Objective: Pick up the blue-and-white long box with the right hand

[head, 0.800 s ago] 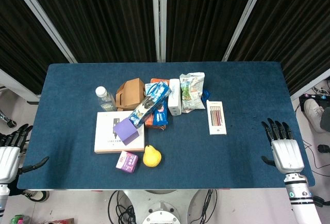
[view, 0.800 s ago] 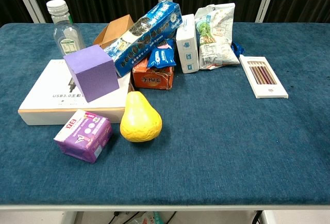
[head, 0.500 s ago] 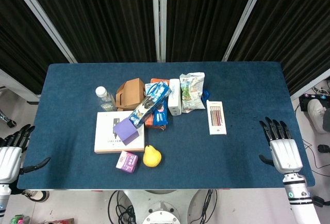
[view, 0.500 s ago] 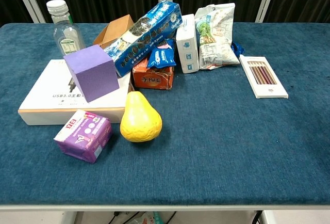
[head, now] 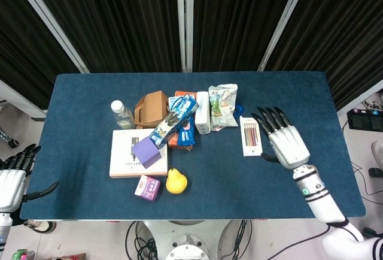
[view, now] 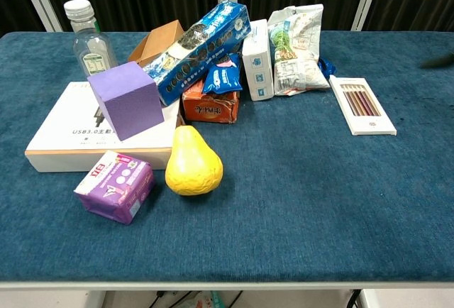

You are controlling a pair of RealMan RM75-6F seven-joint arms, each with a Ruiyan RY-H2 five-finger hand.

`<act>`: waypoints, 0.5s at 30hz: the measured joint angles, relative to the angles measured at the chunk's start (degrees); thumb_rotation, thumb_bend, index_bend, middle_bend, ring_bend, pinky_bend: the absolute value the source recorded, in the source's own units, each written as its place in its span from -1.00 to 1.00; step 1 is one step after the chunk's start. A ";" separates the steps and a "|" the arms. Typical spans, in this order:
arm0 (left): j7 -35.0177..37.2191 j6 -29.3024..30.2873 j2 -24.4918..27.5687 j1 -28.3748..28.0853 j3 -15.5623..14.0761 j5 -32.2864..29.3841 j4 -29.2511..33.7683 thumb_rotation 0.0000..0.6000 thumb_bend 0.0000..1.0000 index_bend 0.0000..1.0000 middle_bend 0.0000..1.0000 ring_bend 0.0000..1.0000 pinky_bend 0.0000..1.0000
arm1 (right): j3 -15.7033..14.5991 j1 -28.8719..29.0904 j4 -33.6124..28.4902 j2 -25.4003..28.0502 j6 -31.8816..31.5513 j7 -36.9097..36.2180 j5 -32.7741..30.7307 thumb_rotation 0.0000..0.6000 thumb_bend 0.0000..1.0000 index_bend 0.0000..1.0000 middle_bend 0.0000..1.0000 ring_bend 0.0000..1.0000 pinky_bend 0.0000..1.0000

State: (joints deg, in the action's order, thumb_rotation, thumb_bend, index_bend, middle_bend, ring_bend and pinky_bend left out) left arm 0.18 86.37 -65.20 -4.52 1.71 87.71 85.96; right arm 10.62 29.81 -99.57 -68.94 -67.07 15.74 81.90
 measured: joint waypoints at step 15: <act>0.54 -1.26 -0.79 -0.60 0.21 -0.88 -0.50 -0.33 -0.79 -0.83 -0.87 -0.72 -0.53 | 10.96 30.42 11.78 -10.53 27.13 8.83 -22.76 1.00 -1.00 -1.00 -1.00 -1.00 -1.00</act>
State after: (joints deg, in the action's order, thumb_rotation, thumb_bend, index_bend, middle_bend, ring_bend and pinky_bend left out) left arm 0.73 85.11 -65.99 -5.12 1.92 86.83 85.47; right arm 21.57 60.22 -87.79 -79.47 -39.94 24.58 59.15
